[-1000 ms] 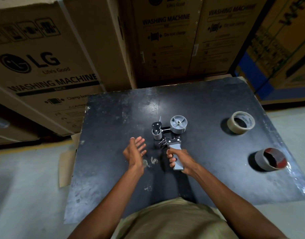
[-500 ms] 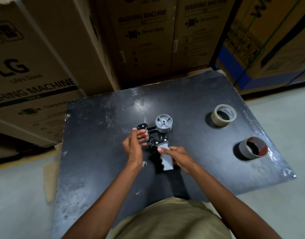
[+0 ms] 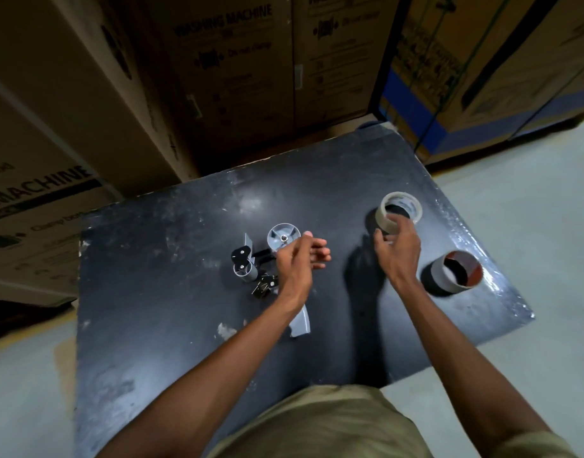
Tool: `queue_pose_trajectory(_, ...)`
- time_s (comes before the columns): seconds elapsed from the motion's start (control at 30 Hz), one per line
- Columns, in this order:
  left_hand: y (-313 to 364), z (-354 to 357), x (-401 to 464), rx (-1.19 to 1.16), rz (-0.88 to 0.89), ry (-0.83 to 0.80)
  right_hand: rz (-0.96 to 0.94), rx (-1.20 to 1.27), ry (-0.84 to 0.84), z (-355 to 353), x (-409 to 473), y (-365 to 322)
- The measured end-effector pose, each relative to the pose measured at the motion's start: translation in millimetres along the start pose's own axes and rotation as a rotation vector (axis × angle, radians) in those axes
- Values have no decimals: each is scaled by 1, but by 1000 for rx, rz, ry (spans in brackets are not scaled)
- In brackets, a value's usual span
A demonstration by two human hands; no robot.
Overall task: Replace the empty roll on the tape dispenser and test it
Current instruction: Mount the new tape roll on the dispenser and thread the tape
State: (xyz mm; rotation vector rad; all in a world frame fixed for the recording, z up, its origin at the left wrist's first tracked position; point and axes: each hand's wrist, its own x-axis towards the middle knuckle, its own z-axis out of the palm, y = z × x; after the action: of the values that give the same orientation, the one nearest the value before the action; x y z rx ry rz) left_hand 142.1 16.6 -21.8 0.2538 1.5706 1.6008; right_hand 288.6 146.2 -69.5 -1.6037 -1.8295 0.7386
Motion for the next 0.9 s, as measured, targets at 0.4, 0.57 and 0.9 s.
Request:
queue_pose_trajectory(0.4,-14,35,14,72,-137,-156,128,-117,-53,3,29,-4)
queue_pose_trajectory(0.57,-6,32,23,41,-127,-148,149,100,-107,3,13,-13)
queue_pose_trajectory(0.9,16,11,27,-18,-96,-143,33,575,-356,-4,-33,-65)
